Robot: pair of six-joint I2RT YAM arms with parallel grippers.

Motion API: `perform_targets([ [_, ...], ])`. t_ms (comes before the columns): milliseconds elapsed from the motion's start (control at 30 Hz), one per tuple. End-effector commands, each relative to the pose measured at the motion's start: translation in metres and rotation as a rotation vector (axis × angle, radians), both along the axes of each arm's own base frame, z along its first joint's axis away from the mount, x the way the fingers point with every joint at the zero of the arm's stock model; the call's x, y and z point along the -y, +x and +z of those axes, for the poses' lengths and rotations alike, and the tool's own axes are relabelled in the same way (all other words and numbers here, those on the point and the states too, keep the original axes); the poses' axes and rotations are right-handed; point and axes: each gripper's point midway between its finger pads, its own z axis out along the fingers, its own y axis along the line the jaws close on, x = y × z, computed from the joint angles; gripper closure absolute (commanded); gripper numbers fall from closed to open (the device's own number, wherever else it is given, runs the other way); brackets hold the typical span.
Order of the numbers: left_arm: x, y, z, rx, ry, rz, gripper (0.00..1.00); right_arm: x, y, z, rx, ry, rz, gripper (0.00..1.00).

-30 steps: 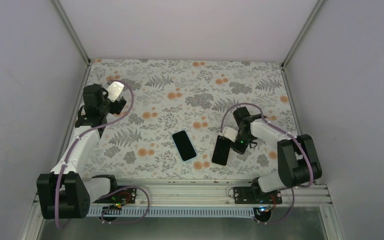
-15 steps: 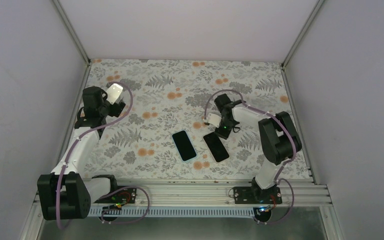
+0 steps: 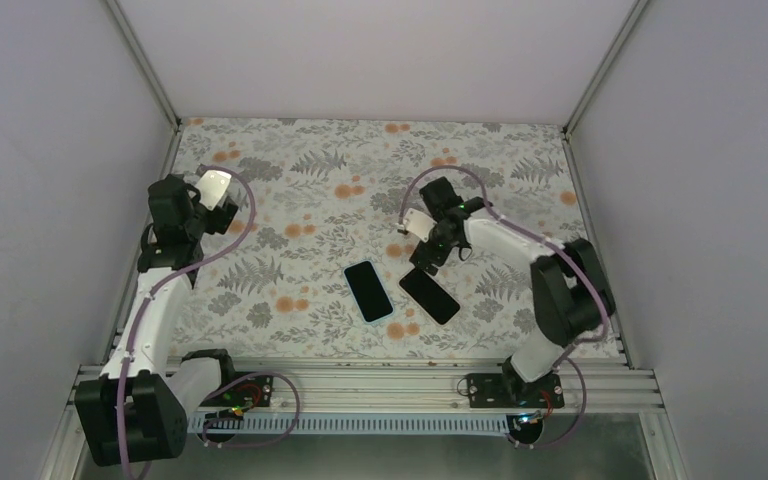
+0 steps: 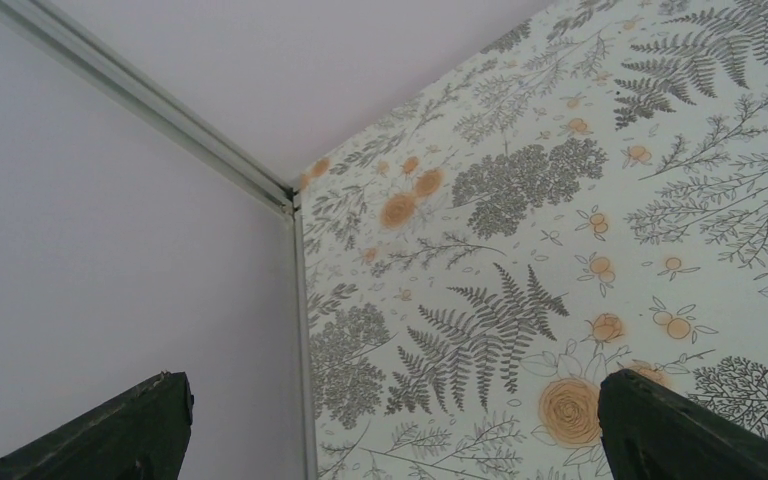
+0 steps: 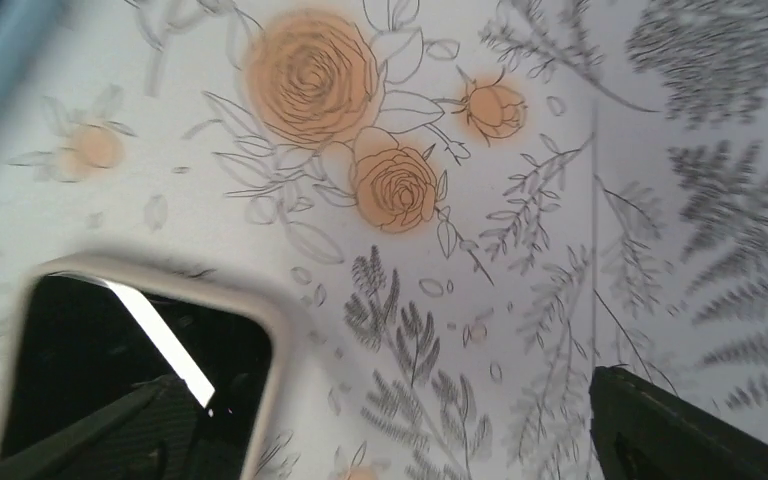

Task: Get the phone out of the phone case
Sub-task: Pick up the phone at the center of the board.

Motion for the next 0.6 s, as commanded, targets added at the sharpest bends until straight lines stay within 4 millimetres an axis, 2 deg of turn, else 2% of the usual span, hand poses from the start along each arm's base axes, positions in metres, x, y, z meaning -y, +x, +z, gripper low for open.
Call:
perform_targets([
  [0, -0.006, -0.002, -0.001, 0.003, -0.002, 0.029, 0.00, 0.003, -0.039, 0.023, -0.077, 0.066, -0.028, 0.00],
  [100, -0.009, 0.001, -0.006, -0.017, -0.007, 0.048, 0.00, 0.006, -0.090, 0.006, -0.225, 0.020, 0.030, 0.00],
  [167, -0.010, 0.001, -0.006, -0.018, -0.008, 0.054, 0.00, 0.013, -0.108, -0.006, -0.213, -0.052, 0.065, 0.00],
  [267, -0.010, 0.002, -0.008, -0.035, -0.012, 0.056, 0.00, 0.018, -0.113, -0.015, -0.185, -0.098, 0.057, 0.00],
  [367, -0.004, -0.001, -0.009, -0.057, -0.029, 0.027, 0.00, 0.023, -0.107, -0.021, -0.158, -0.138, -0.005, 0.00],
  [567, -0.011, -0.003, -0.006, -0.065, -0.021, 0.072, 0.00, 0.029, -0.101, -0.028, -0.123, -0.188, -0.026, 0.00],
])
